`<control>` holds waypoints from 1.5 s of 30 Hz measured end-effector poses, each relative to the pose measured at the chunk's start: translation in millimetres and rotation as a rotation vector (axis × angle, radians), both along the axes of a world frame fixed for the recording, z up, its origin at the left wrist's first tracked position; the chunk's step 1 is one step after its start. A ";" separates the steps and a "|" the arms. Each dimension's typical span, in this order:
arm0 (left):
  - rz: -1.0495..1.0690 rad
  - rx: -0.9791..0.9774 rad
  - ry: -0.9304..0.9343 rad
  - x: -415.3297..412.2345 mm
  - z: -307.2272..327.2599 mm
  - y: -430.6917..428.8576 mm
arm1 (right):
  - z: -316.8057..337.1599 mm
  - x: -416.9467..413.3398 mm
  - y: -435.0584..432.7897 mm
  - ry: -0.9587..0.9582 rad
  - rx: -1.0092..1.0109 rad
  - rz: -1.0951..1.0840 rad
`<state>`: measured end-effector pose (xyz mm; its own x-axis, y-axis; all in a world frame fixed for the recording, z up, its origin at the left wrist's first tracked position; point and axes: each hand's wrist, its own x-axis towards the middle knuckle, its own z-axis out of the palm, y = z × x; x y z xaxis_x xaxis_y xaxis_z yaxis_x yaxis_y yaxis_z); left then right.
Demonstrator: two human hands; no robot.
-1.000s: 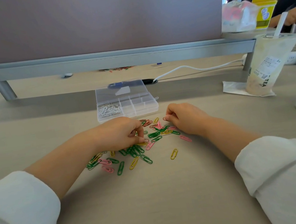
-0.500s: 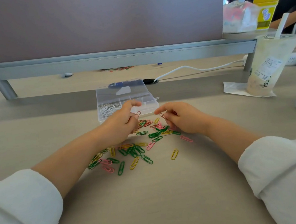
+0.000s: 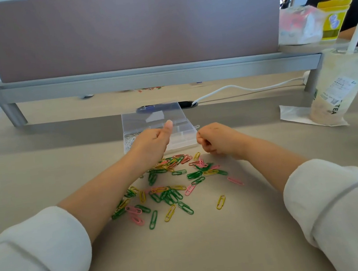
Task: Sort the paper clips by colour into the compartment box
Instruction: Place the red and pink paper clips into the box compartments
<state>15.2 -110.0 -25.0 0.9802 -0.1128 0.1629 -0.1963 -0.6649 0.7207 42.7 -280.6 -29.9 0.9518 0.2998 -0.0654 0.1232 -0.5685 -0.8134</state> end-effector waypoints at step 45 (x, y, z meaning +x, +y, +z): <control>-0.216 0.561 -0.017 8.8 -9.3 11.5 | -0.6 -8.9 2.2 -0.238 -0.299 0.210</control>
